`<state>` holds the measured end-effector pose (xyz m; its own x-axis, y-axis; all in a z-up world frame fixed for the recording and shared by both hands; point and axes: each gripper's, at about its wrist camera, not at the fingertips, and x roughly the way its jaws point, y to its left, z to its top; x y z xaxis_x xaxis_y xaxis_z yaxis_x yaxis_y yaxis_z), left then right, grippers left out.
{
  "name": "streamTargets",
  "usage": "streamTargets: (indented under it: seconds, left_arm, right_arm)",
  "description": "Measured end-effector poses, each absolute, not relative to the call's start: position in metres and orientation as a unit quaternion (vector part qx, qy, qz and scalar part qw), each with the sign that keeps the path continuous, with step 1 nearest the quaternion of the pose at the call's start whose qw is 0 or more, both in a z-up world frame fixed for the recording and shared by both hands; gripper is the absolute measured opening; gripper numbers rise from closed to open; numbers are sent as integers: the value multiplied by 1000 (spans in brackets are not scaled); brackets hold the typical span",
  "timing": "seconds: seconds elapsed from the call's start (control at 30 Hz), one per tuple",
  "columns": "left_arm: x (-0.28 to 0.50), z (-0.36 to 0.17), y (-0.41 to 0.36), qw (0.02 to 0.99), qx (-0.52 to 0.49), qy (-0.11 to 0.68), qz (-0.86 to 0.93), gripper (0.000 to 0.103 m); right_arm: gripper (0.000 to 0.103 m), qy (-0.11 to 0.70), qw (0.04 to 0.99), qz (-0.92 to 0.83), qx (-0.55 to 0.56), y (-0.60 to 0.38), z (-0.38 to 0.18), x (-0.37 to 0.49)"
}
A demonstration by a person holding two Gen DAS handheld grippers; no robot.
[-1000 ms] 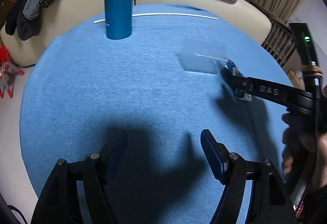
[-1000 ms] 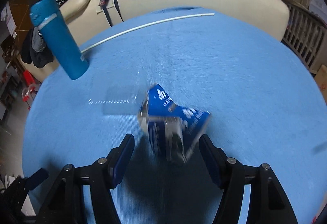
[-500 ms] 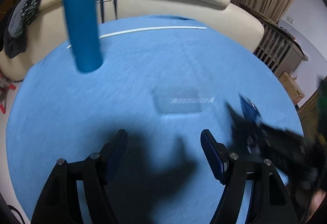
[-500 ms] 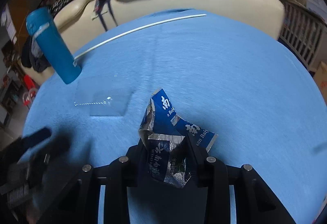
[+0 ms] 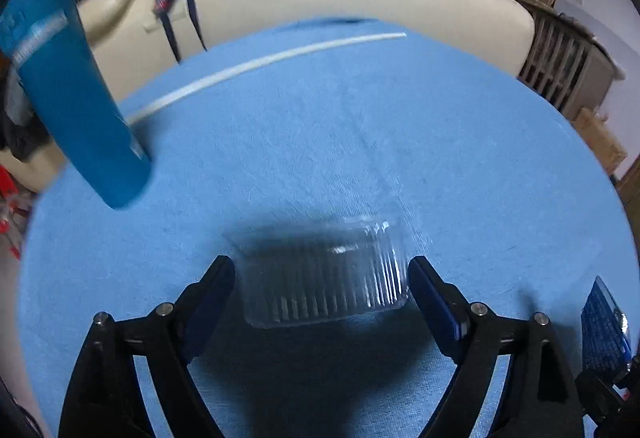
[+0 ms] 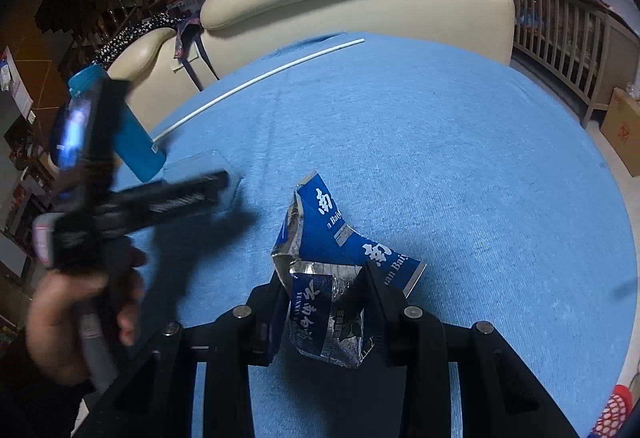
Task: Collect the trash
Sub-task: 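Grasp the clear plastic container with the left tool while the right tool holds the wrapper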
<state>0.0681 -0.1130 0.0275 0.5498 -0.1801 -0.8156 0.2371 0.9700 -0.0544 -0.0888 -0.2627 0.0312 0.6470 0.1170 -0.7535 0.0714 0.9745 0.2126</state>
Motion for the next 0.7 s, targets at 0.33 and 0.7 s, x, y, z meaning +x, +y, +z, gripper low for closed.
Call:
streamTargets:
  seconds: [0.33,0.7]
  left_arm:
    - [9,62,-89,896,25,424,-126,70]
    - [-53,84,-71,906,12,402,-134,70]
  right_arm:
    - [37,412,904,15,115,-256,36,-114]
    - [38,405,908,2,111,-241,43,-153]
